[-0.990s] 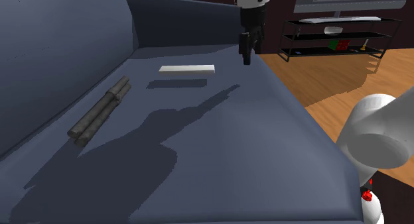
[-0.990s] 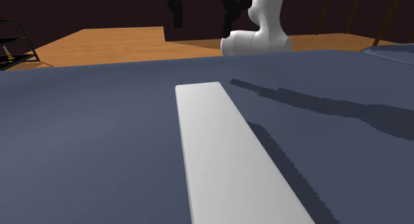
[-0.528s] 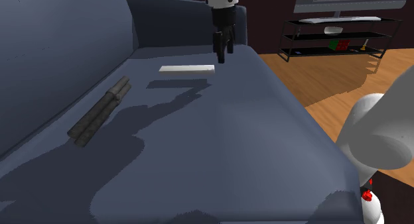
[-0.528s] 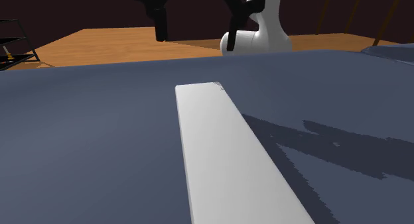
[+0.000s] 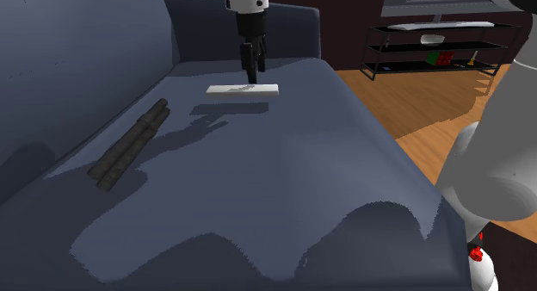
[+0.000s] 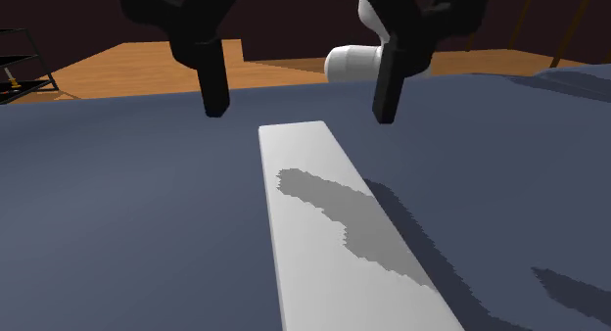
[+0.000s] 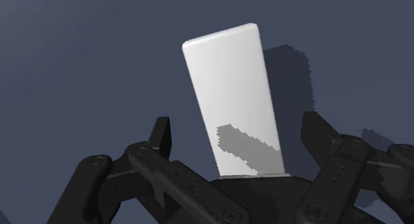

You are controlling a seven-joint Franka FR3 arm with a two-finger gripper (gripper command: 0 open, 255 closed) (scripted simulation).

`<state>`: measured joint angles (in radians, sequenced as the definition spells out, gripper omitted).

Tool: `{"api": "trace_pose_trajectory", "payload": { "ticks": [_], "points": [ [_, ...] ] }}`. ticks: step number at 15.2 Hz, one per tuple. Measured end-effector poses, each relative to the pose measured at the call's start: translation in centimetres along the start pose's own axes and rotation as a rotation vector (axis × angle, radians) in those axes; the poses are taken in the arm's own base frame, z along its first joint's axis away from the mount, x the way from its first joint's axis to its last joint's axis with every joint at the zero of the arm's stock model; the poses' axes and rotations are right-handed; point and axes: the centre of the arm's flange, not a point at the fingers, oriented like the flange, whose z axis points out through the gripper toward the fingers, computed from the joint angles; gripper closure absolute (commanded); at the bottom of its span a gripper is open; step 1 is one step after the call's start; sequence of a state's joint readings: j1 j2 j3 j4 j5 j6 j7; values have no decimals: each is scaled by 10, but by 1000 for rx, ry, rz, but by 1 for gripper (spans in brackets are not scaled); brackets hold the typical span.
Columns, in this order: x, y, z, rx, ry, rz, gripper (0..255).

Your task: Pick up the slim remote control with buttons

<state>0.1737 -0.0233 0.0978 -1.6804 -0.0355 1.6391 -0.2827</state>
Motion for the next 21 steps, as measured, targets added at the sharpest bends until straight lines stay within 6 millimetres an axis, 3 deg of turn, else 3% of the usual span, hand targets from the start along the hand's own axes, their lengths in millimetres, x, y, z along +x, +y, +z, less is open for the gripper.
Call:
{"api": "trace_pose_trajectory", "payload": {
  "ticks": [2, 4, 11, 12, 21],
  "points": [
    [25, -7, -1, 9, 9, -51, 0],
    [38, -10, 3, 14, 14, -77, 0],
    [42, -13, 37, 16, 15, -85, 0],
    [42, -13, 39, 16, 15, -85, 255],
    [43, -12, 40, 15, 17, -85, 255]
  ]
}}
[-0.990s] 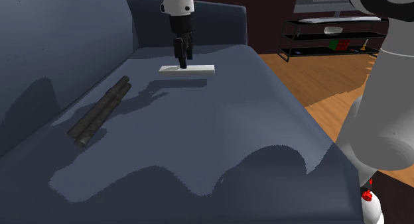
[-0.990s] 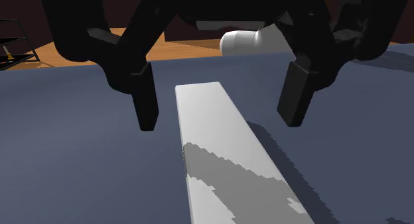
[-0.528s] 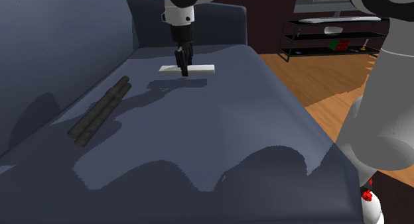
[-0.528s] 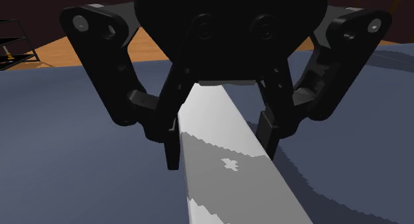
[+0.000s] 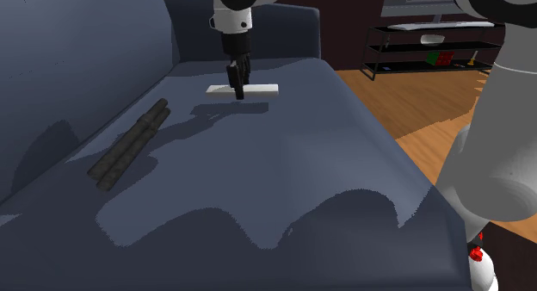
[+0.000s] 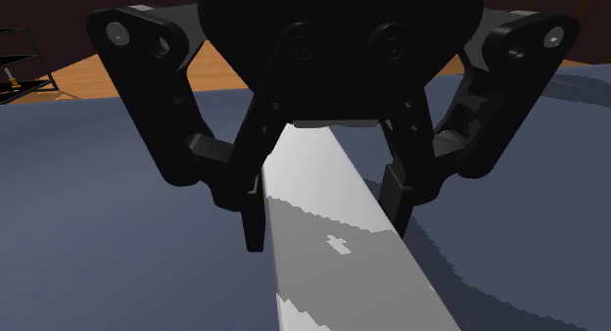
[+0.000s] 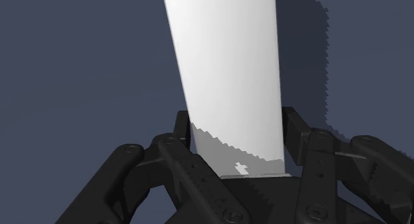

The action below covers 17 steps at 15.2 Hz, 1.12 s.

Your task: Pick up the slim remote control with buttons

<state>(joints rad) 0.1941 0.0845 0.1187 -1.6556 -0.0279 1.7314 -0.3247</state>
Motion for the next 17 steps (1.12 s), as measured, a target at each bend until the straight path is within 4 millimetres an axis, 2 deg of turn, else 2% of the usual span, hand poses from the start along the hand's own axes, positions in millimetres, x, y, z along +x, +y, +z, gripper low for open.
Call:
{"api": "trace_pose_trajectory", "payload": {
  "ticks": [3, 17],
  "points": [
    [-1, 0, -6, 0, -1, 0, 255],
    [-2, 1, -76, 0, -1, 0, 255]
  ]
}}
